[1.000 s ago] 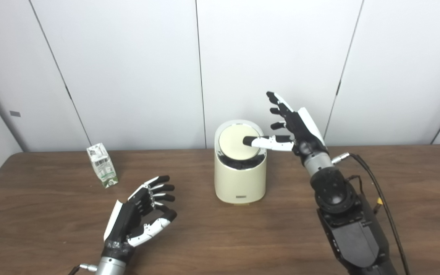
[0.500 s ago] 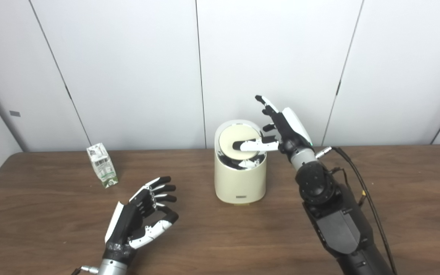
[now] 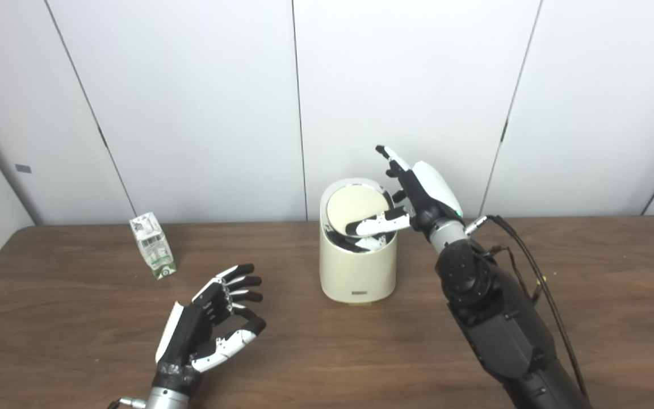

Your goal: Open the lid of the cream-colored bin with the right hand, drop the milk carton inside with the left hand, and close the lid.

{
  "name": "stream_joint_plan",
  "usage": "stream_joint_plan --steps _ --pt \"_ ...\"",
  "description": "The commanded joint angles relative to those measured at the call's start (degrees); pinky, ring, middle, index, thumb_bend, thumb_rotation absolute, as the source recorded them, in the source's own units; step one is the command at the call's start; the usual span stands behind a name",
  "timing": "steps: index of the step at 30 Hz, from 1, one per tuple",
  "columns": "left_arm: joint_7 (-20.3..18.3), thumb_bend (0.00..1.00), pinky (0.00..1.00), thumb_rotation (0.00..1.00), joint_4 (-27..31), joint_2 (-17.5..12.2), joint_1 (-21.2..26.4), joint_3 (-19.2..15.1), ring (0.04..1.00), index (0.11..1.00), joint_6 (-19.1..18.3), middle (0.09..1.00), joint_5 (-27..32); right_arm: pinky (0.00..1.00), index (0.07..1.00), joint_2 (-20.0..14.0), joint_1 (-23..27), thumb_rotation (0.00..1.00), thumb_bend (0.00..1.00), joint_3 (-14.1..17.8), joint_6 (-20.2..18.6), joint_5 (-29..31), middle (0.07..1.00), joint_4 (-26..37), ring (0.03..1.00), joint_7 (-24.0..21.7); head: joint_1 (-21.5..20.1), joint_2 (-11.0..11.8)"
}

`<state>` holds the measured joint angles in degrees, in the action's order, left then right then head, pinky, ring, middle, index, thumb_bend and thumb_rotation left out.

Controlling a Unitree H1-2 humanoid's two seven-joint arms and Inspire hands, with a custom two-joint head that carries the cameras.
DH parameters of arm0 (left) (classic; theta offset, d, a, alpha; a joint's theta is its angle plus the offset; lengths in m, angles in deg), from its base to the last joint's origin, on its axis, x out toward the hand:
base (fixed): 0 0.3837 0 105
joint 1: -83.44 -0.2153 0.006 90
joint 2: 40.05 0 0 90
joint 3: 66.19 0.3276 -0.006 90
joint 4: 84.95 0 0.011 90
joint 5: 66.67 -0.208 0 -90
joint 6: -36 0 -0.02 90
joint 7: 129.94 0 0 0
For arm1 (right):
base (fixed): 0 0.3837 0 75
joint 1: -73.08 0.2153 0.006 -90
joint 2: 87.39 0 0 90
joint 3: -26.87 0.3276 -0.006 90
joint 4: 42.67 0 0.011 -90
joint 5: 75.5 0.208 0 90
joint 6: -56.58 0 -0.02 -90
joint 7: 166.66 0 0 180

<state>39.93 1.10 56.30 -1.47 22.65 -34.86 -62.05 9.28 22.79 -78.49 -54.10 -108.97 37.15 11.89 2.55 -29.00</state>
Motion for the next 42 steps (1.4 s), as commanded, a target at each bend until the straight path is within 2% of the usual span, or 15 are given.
stream_joint_plan --steps 1,6,12,19,24,28,35,39,42 --pt "0.1 0.7 0.54 0.3 2.0 -0.3 1.1 0.0 0.678 0.842 0.8 0.76 0.1 0.67 0.959 -0.6 2.6 0.24 0.91 -0.2 -1.1 -1.9 0.97 1.4 0.901 0.0 0.0 -0.1" --pt "0.2 0.7 0.53 0.31 2.6 -0.3 0.9 0.1 0.672 0.838 0.5 0.754 -0.2 0.66 0.95 -1.1 2.6 0.17 0.86 -1.4 -3.4 -3.8 0.966 1.0 0.889 -1.0 0.3 -0.6" --pt "0.3 0.7 0.54 0.31 2.7 -0.4 0.8 0.1 0.673 0.839 0.3 0.756 -0.3 0.64 0.938 -1.3 2.0 0.13 0.82 -2.3 -6.0 -5.5 0.965 1.0 0.865 -2.9 0.6 -0.9" --pt "-0.1 0.7 0.54 0.3 2.6 -0.5 1.0 0.1 0.677 0.837 0.3 0.757 0.3 0.61 0.93 0.8 1.3 0.04 0.77 0.3 -6.2 -11.6 0.972 0.0 0.836 -8.5 0.6 -0.7" --pt "0.1 0.7 0.54 0.3 2.4 -0.5 0.9 0.0 0.676 0.839 0.2 0.759 0.2 0.61 0.928 1.8 0.6 0.1 0.77 2.0 -6.2 -11.1 0.971 0.8 0.836 -9.2 0.5 -0.6" --pt "0.0 0.71 0.54 0.3 2.1 -0.6 1.0 0.0 0.675 0.837 0.4 0.757 0.3 0.61 0.924 1.7 0.0 0.14 0.77 2.5 -5.9 -9.1 0.966 2.7 0.851 -8.0 0.4 -0.3" --pt "0.1 0.7 0.54 0.3 1.9 -0.7 1.2 0.0 0.674 0.84 0.3 0.759 0.0 0.59 0.913 1.5 -1.0 0.21 0.71 5.4 -4.9 -4.2 0.953 7.0 0.839 -6.0 0.2 0.0" --pt "0.0 0.7 0.54 0.3 1.5 -0.7 1.4 0.1 0.674 0.842 0.6 0.758 0.0 0.65 0.907 0.5 -2.2 0.21 0.68 7.1 -3.4 -1.7 0.949 9.7 0.854 -5.4 0.2 0.2" --pt "-0.1 0.7 0.54 0.3 1.2 -0.6 1.4 0.1 0.675 0.842 0.8 0.759 0.4 0.64 0.906 -0.2 -3.1 0.21 0.67 8.0 -2.7 -0.1 0.929 11.1 0.842 -5.1 0.2 0.3"
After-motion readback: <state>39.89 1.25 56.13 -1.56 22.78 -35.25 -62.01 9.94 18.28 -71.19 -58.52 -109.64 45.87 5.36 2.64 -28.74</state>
